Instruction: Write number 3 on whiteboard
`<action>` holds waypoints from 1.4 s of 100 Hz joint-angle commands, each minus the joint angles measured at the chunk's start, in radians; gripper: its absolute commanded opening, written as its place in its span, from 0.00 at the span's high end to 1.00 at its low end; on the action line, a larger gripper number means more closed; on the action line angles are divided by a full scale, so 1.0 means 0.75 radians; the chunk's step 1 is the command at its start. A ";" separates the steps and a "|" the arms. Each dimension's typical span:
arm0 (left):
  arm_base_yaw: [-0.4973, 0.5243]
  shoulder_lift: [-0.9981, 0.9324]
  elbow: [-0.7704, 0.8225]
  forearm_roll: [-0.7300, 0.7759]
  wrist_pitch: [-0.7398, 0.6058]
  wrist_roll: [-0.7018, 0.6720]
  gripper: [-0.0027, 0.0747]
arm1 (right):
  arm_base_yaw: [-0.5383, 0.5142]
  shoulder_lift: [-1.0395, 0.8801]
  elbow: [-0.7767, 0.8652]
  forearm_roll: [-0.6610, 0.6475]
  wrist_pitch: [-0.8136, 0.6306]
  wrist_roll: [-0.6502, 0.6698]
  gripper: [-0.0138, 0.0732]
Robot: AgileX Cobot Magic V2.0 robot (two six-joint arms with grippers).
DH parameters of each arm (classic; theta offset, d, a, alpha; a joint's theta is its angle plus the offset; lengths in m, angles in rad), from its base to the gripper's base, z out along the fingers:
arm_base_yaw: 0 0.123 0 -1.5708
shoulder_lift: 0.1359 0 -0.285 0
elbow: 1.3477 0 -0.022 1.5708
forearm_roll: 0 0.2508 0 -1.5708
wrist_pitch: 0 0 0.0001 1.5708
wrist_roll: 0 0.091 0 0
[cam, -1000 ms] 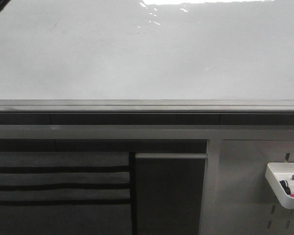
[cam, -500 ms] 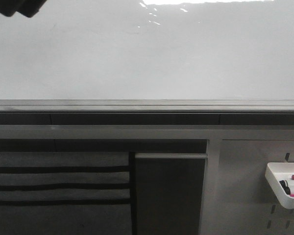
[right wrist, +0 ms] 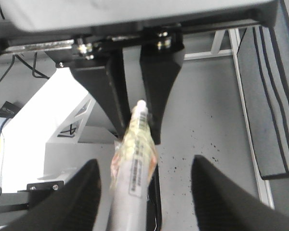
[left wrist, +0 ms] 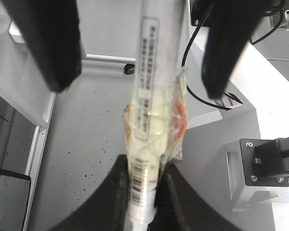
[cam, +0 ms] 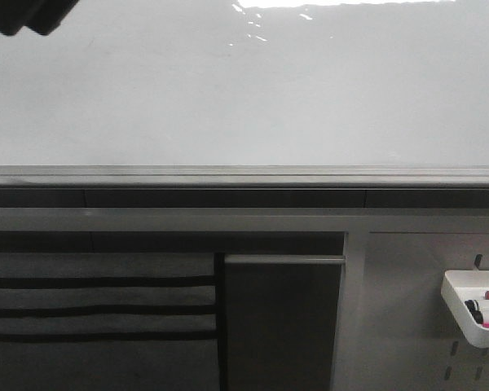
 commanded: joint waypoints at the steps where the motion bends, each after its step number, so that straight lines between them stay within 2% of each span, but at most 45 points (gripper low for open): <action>1: -0.009 -0.030 -0.042 -0.069 0.022 -0.006 0.99 | 0.002 -0.031 -0.048 0.005 -0.001 0.018 0.50; 35: -0.009 -0.022 -0.042 -0.069 0.022 -0.006 0.99 | 0.002 -0.024 -0.049 0.004 -0.007 0.018 0.50; 69: -0.009 -0.022 -0.042 -0.063 0.017 -0.006 0.99 | 0.004 0.074 -0.171 0.006 0.114 0.064 0.51; 95: -0.009 -0.022 -0.042 -0.063 0.017 -0.006 0.99 | 0.004 0.076 -0.172 0.006 0.114 0.067 0.71; 129: -0.009 -0.022 -0.042 -0.030 0.017 -0.008 0.99 | 0.004 0.076 -0.172 -0.004 0.114 0.067 0.73; 140: -0.009 -0.022 -0.042 -0.030 0.002 -0.008 0.99 | 0.004 0.076 -0.172 -0.026 0.114 0.067 0.81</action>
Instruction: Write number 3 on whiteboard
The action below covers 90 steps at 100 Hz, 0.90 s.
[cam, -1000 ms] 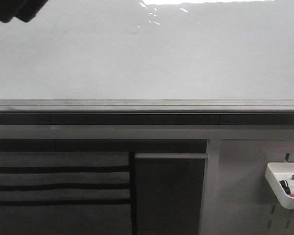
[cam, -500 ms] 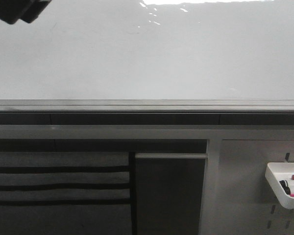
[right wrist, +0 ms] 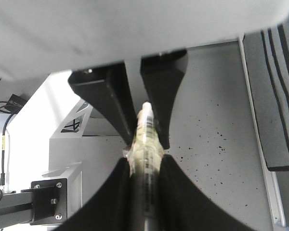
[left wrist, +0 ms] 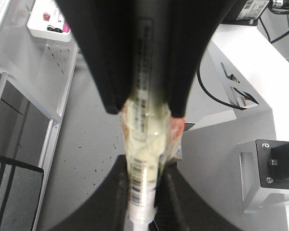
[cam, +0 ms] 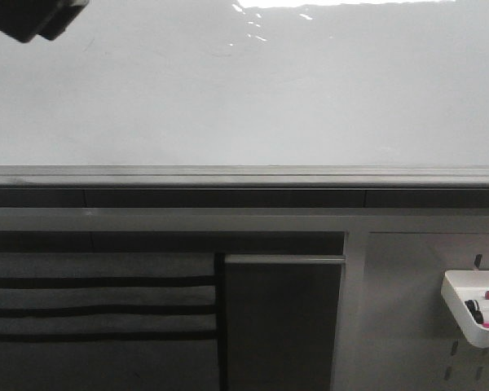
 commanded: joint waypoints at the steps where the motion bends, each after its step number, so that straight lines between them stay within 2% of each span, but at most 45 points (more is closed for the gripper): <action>1: -0.009 -0.024 -0.042 -0.071 0.033 0.016 0.99 | -0.001 -0.037 -0.045 0.000 0.041 -0.005 0.82; 13: -0.009 -0.024 -0.042 -0.071 0.025 0.016 0.99 | -0.001 -0.037 -0.045 -0.026 0.041 -0.005 0.93; 37: -0.009 -0.024 -0.042 -0.065 -0.019 0.003 0.98 | -0.001 -0.037 -0.045 -0.026 0.041 -0.005 0.93; 44: -0.009 -0.024 -0.042 -0.050 -0.022 -0.001 0.89 | -0.001 -0.037 -0.045 -0.026 0.041 -0.005 0.93; 59: -0.009 -0.030 -0.042 -0.002 -0.107 -0.030 0.50 | -0.004 -0.040 -0.045 -0.101 0.028 0.024 0.93; 64: -0.006 -0.040 -0.042 0.050 -0.197 -0.104 0.42 | -0.004 -0.046 -0.045 -0.184 0.007 0.093 0.93; 69: 0.005 -0.055 -0.042 0.094 -0.264 -0.170 0.38 | -0.004 -0.055 -0.045 -0.280 -0.011 0.197 0.93; 78: 0.057 -0.098 -0.042 0.103 -0.337 -0.254 0.38 | -0.020 -0.091 -0.045 -0.430 -0.057 0.409 0.93; 83: 0.091 -0.125 -0.039 0.103 -0.351 -0.301 0.38 | -0.052 -0.121 -0.033 -0.452 -0.099 0.534 0.93; 90: 0.147 -0.173 -0.004 0.103 -0.376 -0.359 0.38 | -0.118 -0.185 0.021 -0.452 -0.177 0.612 0.93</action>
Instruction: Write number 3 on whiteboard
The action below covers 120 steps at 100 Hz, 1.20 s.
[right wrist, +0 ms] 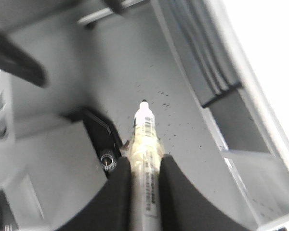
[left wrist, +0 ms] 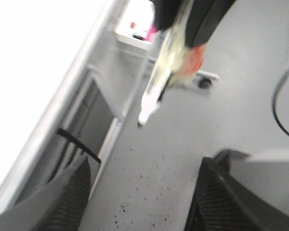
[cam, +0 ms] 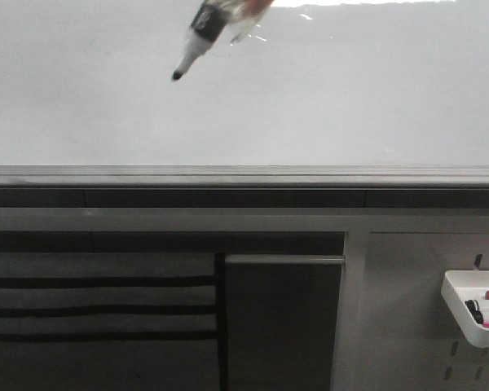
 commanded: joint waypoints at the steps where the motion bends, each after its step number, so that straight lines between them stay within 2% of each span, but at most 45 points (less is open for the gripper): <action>1: 0.064 -0.084 -0.002 -0.044 -0.090 -0.101 0.38 | -0.077 -0.138 0.020 -0.025 -0.139 0.153 0.93; 20: 0.261 -0.262 0.236 -0.049 -0.208 -0.243 0.38 | -0.278 -0.408 0.368 -0.021 -0.391 0.240 0.93; 30: 0.339 -0.361 0.362 -0.123 -0.297 -0.249 0.38 | -0.356 -0.569 0.619 -0.012 -0.609 0.240 0.93; 46: 0.363 -0.473 0.480 -0.199 -0.397 -0.244 0.38 | -0.367 -0.755 0.955 0.045 -0.967 0.240 0.93; 56: 0.363 -0.481 0.485 -0.199 -0.407 -0.244 0.38 | -0.367 -0.784 1.062 0.066 -1.128 0.240 0.93; 69: 0.363 -0.481 0.485 -0.199 -0.409 -0.243 0.38 | -0.367 -0.705 1.048 0.097 -1.149 0.240 0.93; 81: 0.363 -0.481 0.485 -0.199 -0.415 -0.241 0.38 | -0.367 -0.561 0.939 0.097 -1.118 0.240 0.93; 93: 0.363 -0.481 0.485 -0.199 -0.415 -0.241 0.38 | -0.389 -0.387 0.757 0.097 -0.936 0.234 0.93; 103: 0.363 -0.481 0.485 -0.197 -0.415 -0.241 0.38 | -0.418 -0.266 0.614 0.121 -0.838 0.155 0.93; 113: 0.363 -0.481 0.485 -0.197 -0.415 -0.241 0.38 | -0.454 -0.172 0.497 0.271 -0.754 -0.007 0.93; 120: 0.363 -0.481 0.485 -0.197 -0.415 -0.241 0.38 | -0.504 -0.102 0.424 0.462 -0.662 -0.167 0.93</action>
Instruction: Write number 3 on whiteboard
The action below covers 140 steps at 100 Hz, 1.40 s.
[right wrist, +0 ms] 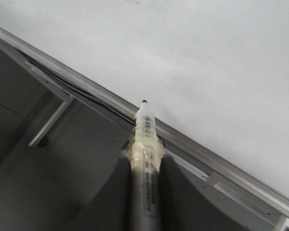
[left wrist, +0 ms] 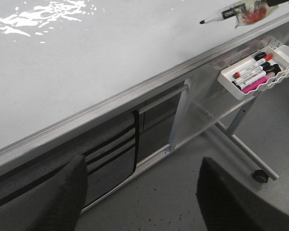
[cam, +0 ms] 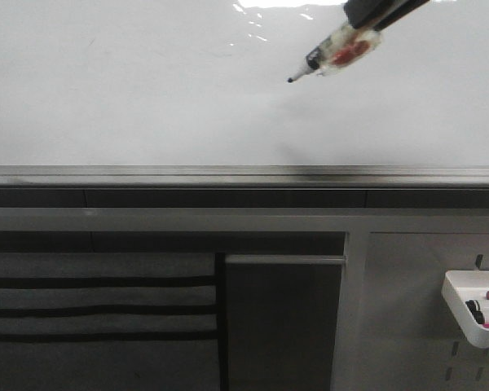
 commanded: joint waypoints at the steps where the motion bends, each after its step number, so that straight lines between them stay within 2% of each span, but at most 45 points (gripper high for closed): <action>1: 0.003 -0.004 -0.037 -0.055 -0.070 -0.009 0.38 | -0.062 0.052 -0.132 0.252 0.073 -0.203 0.93; 8: 0.003 -0.004 -0.037 -0.055 -0.070 -0.009 0.38 | -0.136 0.127 -0.195 0.439 0.178 -0.350 0.93; 14: 0.003 -0.004 -0.037 -0.055 -0.070 -0.006 0.38 | -0.167 0.177 -0.229 0.480 0.186 -0.417 0.93; 24: 0.003 -0.004 -0.037 -0.055 -0.070 -0.003 0.38 | -0.163 0.218 -0.272 0.474 0.152 -0.425 0.93; 39: 0.003 -0.004 -0.037 -0.055 -0.072 -0.003 0.38 | -0.151 0.244 -0.280 0.463 -0.001 -0.442 0.93; 62: 0.003 -0.002 -0.037 -0.055 -0.075 -0.003 0.38 | -0.151 0.288 -0.280 0.443 -0.092 -0.442 0.93; 82: 0.003 -0.002 -0.037 -0.052 -0.075 -0.003 0.38 | -0.187 0.256 -0.280 0.330 -0.078 -0.386 0.93; 100: 0.003 -0.002 -0.037 -0.047 -0.078 -0.003 0.38 | -0.220 0.224 -0.269 0.286 0.090 -0.383 0.93; 130: 0.003 -0.002 -0.037 -0.047 -0.078 -0.003 0.38 | -0.143 0.332 -0.232 0.312 -0.089 -0.383 0.93; 140: 0.003 -0.002 -0.037 -0.044 -0.081 -0.003 0.38 | -0.143 0.326 -0.232 0.296 -0.076 -0.383 0.93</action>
